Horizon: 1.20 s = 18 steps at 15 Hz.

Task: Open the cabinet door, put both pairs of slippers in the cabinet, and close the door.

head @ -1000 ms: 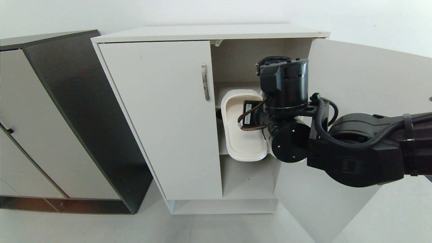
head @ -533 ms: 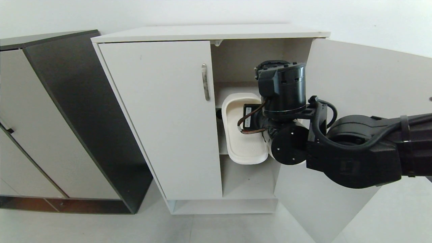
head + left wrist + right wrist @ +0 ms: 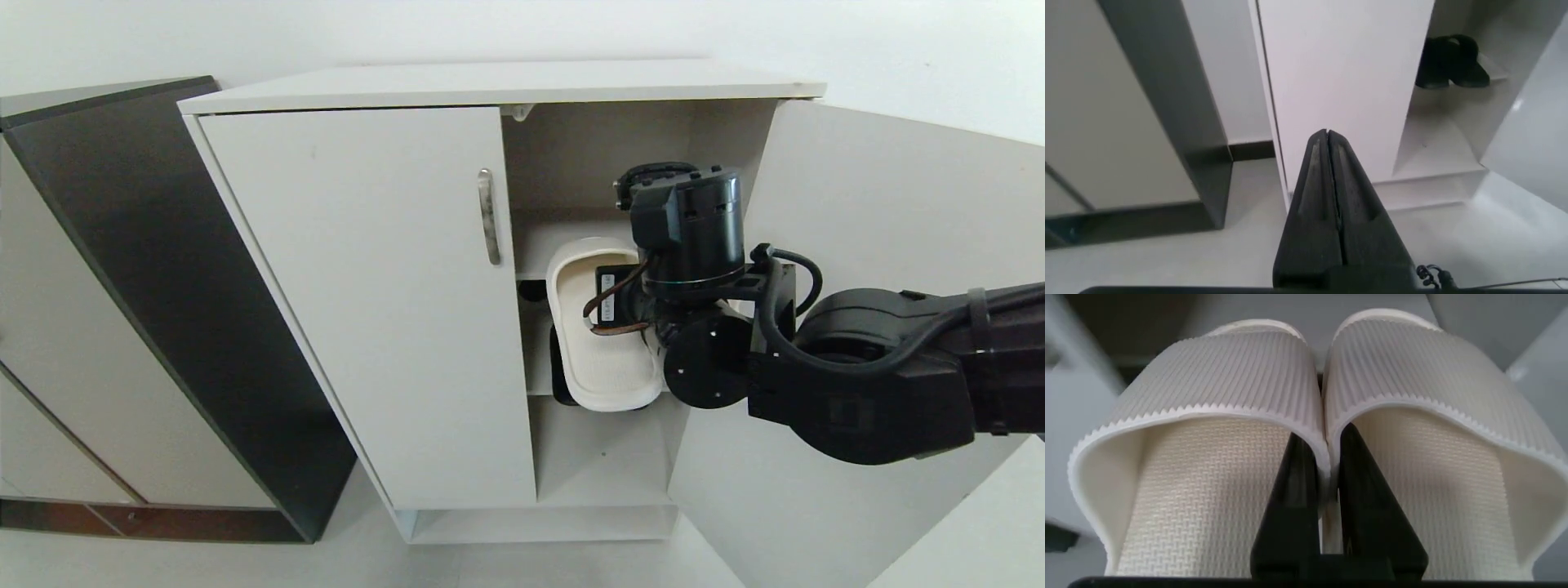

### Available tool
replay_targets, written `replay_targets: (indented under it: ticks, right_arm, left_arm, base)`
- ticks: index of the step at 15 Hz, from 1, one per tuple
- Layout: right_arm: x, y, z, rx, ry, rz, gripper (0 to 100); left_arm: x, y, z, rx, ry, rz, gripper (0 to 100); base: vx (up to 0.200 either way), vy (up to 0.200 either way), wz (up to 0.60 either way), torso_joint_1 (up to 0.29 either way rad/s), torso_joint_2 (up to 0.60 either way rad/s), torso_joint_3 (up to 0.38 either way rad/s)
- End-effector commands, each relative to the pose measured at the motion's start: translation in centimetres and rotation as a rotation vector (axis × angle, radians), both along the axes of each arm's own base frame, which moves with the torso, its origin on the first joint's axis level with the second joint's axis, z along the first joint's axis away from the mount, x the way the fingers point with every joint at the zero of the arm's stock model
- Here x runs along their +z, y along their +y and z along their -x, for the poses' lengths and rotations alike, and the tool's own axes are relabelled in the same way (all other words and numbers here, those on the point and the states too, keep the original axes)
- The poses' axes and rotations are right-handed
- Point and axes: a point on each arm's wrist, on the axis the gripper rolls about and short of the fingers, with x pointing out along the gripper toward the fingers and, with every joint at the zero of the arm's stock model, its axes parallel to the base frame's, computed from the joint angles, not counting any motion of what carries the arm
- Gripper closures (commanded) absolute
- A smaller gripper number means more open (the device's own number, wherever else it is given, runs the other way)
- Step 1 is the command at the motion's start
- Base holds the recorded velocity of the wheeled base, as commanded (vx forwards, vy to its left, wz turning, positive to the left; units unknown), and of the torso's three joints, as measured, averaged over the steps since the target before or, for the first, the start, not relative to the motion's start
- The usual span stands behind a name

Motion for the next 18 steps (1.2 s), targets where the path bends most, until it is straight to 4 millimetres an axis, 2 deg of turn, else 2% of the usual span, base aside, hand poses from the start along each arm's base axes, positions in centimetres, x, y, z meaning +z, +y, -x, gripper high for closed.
replay_targets:
  ticks: [1,5,10,16,18]
  right_arm:
    - [0.1,-0.1,0.1,0.002,-0.002,-0.002,100]
    - [-0.5,0.1,-0.1,-0.002,0.008,0.001,100]
    - [-1.3,0.6,-0.7,0.001,-0.019,-0.033,100]
    - [-1.3,0.5,-1.1,-0.004,-0.021,-0.029,100]
    - [-0.9,0.7,-2.3,-0.023,-0.035,-0.037,100]
  left_arm:
    - [0.0,0.0,0.0,0.001,0.001,0.0,100]
    - [0.0,0.0,0.0,-0.001,0.001,0.0,100]
    - [-0.1,0.0,0.0,-0.001,0.002,0.0,100]
    - [-0.1,0.0,0.0,-0.001,0.002,0.002,100]
    - [-0.1,0.0,0.0,-0.001,0.002,0.0,100]
  base:
    - [0.2,0.0,0.0,0.007,0.0,-0.002]
    - [0.2,0.0,0.0,0.004,0.0,0.004]
    - [0.0,0.0,0.0,0.0,0.0,0.0]
    - [0.0,0.0,0.0,0.0,0.0,0.0]
    - [0.0,0.0,0.0,0.0,0.0,0.0]
